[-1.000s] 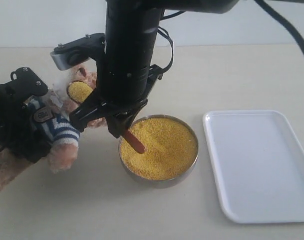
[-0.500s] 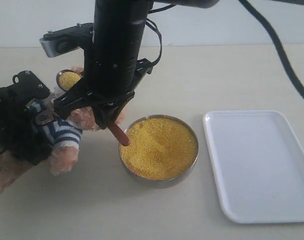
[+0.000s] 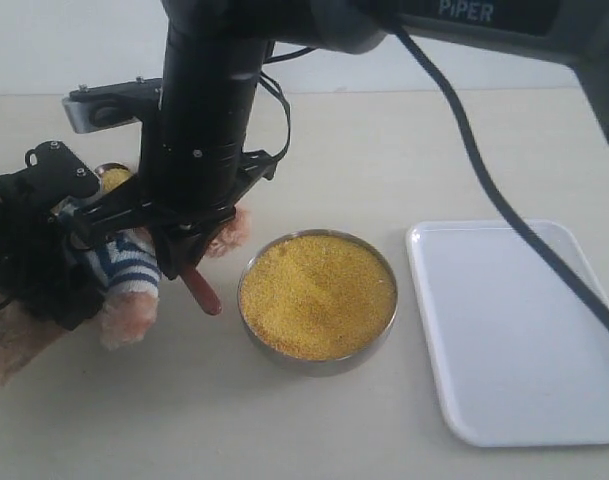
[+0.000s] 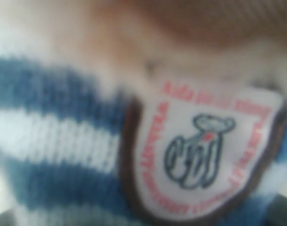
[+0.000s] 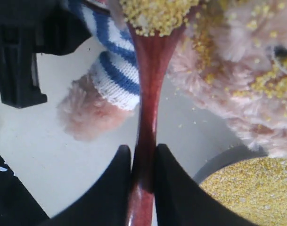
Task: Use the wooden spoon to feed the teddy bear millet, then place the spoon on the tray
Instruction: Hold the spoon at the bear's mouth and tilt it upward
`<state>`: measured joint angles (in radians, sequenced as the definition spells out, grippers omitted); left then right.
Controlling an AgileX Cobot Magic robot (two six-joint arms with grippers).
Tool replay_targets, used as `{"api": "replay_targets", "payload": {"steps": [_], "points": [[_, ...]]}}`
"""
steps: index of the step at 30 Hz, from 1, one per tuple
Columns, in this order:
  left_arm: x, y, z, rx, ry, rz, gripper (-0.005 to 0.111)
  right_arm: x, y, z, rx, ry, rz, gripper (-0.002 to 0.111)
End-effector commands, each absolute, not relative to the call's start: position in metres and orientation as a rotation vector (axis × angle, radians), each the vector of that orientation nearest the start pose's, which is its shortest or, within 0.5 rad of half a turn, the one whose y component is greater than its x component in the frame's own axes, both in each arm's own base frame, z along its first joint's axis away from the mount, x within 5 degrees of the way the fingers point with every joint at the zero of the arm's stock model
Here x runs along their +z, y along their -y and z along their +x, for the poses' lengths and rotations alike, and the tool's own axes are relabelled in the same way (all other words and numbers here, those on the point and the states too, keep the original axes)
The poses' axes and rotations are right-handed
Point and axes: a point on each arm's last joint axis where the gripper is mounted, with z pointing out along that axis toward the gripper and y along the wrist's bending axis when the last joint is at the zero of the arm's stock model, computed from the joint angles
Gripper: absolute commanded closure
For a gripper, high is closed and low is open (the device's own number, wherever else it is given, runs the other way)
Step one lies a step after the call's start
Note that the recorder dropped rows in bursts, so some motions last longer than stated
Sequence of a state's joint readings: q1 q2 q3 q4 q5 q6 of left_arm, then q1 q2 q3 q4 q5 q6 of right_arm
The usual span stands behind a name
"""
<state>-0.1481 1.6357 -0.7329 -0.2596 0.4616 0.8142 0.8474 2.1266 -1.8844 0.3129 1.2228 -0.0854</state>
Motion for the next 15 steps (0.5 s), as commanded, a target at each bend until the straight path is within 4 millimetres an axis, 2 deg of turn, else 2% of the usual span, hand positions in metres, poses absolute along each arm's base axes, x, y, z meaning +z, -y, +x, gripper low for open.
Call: {"api": "replay_targets", "payload": {"steps": [1,4,7,9,15], "points": [[0.149,0.052,0.268,-0.069,-2.617,1.016,0.103,0.246,-0.358,0.280,0.570,-2.737,-1.249,0.109],[0.149,0.052,0.268,-0.070,-2.619,1.017,0.103,0.246,-0.353,0.286,0.590,-2.749,-1.217,0.109],[0.149,0.052,0.268,-0.071,-2.621,1.012,0.103,0.251,-0.342,0.302,0.775,-2.782,-1.101,0.109],[0.149,0.052,0.268,-0.071,-2.621,1.012,0.103,0.253,-0.338,0.306,0.835,-2.774,-1.084,0.109],[0.149,0.052,0.268,-0.070,-2.620,1.004,0.103,0.247,-0.342,0.307,0.898,-2.769,-1.105,0.109]]}}
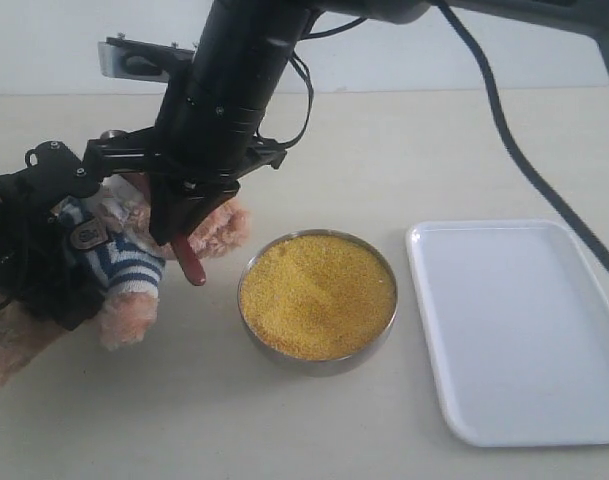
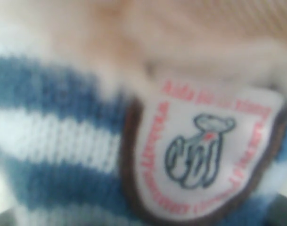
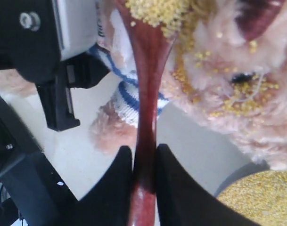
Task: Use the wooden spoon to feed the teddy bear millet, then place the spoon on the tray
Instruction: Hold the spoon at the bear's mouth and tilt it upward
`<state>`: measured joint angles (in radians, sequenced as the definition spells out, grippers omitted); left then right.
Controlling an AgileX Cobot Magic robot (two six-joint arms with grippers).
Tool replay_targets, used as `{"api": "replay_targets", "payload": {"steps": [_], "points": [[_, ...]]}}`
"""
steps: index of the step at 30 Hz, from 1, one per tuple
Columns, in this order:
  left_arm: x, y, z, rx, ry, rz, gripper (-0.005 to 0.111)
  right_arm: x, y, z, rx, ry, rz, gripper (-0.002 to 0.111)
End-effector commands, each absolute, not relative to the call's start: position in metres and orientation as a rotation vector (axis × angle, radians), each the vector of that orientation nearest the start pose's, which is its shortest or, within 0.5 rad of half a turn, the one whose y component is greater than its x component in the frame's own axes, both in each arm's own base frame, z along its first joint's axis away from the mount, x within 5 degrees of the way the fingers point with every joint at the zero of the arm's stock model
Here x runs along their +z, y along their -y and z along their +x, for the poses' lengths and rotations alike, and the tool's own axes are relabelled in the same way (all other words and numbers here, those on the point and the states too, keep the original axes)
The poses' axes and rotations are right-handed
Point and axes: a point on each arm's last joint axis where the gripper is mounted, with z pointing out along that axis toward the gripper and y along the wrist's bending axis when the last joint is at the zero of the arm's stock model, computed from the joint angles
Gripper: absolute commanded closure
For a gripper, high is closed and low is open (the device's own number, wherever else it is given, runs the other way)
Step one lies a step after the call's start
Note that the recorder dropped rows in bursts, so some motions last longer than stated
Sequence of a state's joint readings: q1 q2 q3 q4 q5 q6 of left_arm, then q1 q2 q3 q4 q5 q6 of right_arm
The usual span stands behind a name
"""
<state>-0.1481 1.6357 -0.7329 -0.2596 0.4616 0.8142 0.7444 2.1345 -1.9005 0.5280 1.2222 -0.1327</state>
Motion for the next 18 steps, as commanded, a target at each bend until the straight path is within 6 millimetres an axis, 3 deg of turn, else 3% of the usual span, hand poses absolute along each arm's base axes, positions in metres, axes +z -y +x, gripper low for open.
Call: {"api": "replay_targets", "payload": {"steps": [1,7,18], "points": [[0.149,0.052,0.268,-0.070,-2.620,1.004,0.103,0.245,-0.343,0.306,0.916,-2.772,-1.105,0.109],[0.149,0.052,0.268,-0.066,-2.615,1.001,0.103,0.234,-0.349,0.307,0.985,-2.790,-1.103,0.109],[0.149,0.051,0.269,-0.062,-2.612,0.996,0.103,0.239,-0.336,0.324,1.149,-2.773,-0.987,0.109]]}}
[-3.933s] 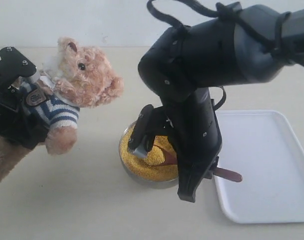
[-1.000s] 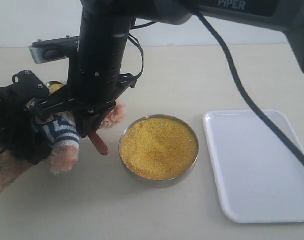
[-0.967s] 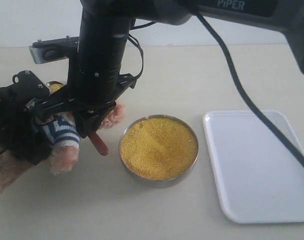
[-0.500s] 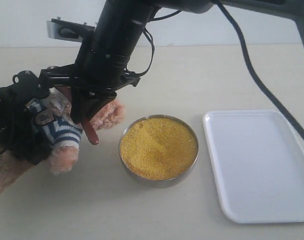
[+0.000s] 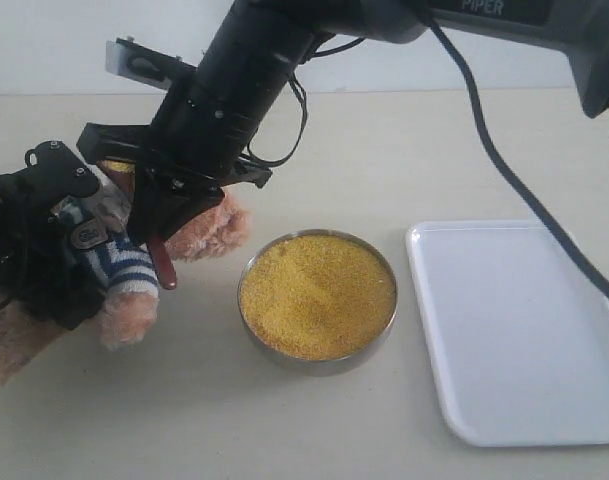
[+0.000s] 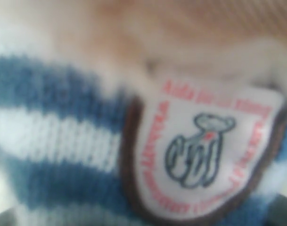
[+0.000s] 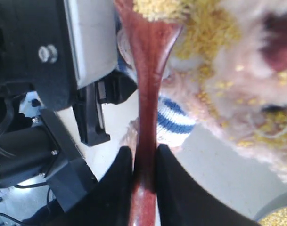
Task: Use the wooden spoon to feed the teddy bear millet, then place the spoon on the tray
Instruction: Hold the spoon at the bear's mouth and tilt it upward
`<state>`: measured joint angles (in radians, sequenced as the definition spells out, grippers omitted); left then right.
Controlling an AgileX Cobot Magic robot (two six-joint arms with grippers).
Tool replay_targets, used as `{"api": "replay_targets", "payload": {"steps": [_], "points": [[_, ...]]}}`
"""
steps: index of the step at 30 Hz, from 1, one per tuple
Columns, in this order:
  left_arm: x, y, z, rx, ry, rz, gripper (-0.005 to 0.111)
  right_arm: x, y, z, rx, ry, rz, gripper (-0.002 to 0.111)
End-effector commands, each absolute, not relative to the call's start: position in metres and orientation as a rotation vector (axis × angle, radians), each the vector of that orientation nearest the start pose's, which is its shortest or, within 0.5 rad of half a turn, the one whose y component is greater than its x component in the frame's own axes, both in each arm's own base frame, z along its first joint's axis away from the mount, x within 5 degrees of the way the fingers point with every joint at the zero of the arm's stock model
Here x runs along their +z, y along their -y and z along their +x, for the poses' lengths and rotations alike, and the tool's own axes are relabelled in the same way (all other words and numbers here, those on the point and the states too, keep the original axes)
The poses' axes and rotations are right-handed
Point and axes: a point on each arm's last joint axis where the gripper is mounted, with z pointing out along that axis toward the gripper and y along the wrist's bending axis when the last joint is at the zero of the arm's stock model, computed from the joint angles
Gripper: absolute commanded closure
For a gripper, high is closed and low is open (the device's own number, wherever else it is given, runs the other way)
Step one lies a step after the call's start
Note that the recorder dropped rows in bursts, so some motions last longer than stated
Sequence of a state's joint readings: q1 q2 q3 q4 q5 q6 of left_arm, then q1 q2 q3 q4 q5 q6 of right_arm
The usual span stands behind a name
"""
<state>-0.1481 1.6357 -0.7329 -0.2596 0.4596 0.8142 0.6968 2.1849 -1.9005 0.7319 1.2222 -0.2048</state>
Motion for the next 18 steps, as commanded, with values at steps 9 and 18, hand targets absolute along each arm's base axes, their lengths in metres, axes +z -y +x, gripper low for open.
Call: {"api": "replay_targets", "payload": {"steps": [9,18], "points": [[0.149,0.051,0.269,-0.055,-2.608,1.005,0.103,0.226,-0.333,0.318,1.314,-2.784,-0.962,0.109],[0.149,0.050,0.269,-0.034,-2.603,1.026,0.103,0.235,-0.320,0.316,1.372,-2.735,-0.959,0.109]]}}
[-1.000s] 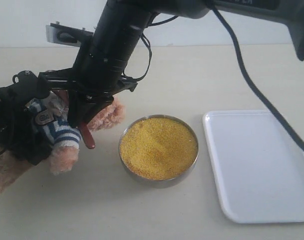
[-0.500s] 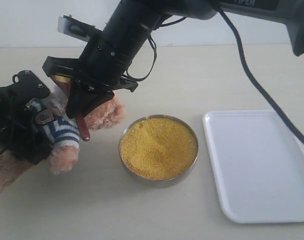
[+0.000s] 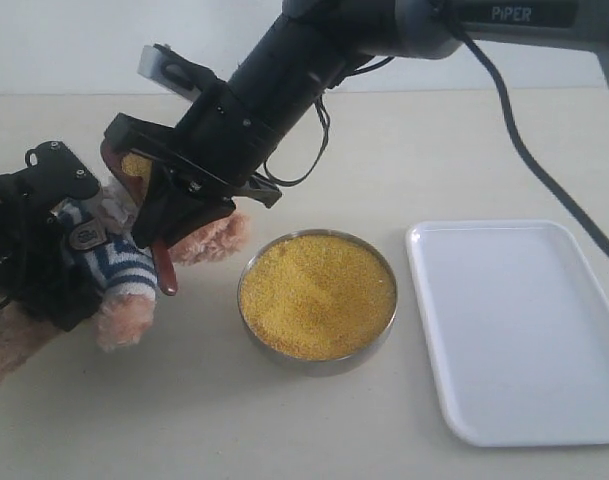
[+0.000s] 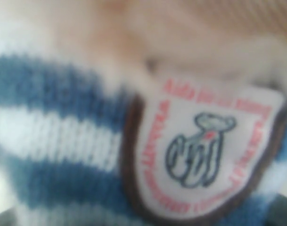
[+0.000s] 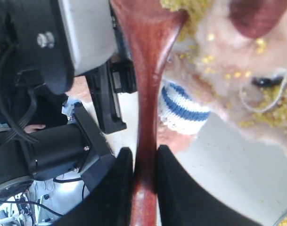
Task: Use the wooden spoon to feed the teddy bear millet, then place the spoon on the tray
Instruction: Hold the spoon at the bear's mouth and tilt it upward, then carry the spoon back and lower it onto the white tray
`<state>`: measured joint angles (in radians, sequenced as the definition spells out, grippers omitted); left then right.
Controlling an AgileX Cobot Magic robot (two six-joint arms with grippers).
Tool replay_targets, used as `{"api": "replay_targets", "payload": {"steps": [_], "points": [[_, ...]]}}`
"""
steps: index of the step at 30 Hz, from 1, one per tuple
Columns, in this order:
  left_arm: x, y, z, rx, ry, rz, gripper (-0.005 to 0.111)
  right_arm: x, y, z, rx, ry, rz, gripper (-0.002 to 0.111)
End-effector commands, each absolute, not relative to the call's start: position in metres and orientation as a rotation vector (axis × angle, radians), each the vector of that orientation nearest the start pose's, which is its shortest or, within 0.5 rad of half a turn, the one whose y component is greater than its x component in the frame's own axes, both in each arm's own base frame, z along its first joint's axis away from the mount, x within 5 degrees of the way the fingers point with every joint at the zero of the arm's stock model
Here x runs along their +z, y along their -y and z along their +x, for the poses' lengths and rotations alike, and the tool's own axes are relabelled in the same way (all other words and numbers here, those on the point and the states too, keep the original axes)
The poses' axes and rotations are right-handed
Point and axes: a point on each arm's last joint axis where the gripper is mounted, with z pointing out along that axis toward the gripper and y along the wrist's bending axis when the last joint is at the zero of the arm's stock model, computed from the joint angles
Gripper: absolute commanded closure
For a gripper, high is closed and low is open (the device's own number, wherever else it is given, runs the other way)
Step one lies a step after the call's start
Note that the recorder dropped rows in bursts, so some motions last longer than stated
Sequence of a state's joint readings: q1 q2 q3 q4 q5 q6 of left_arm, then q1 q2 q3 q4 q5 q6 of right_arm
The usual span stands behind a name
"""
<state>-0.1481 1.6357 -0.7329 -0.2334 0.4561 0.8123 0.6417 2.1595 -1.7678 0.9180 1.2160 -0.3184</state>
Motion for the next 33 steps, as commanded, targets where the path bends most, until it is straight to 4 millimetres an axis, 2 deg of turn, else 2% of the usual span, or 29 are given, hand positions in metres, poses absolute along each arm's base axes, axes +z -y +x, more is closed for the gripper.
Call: {"api": "replay_targets", "payload": {"steps": [1,5,16,19,23,28,33], "points": [[0.149,0.050,0.269,-0.033,-2.602,1.025,0.103,0.237,-0.320,0.316,1.390,-2.729,-0.951,0.109],[0.149,0.050,0.269,-0.033,-2.602,1.025,0.103,0.240,-0.322,0.315,1.449,-2.700,-0.940,0.109],[0.149,0.049,0.270,-0.019,-2.596,1.045,0.103,0.250,-0.318,0.312,1.477,-2.663,-0.945,0.109],[0.150,0.049,0.270,-0.016,-2.592,1.043,0.103,0.247,-0.310,0.311,1.542,-2.651,-0.908,0.109],[0.150,0.049,0.271,-0.014,-2.588,1.041,0.103,0.244,-0.307,0.313,1.728,-2.573,-0.807,0.109],[0.150,0.049,0.271,-0.013,-2.587,1.040,0.103,0.239,-0.306,0.311,1.756,-2.567,-0.799,0.109],[0.150,0.049,0.271,-0.013,-2.587,1.040,0.103,0.234,-0.306,0.309,1.864,-2.538,-0.713,0.109]]}}
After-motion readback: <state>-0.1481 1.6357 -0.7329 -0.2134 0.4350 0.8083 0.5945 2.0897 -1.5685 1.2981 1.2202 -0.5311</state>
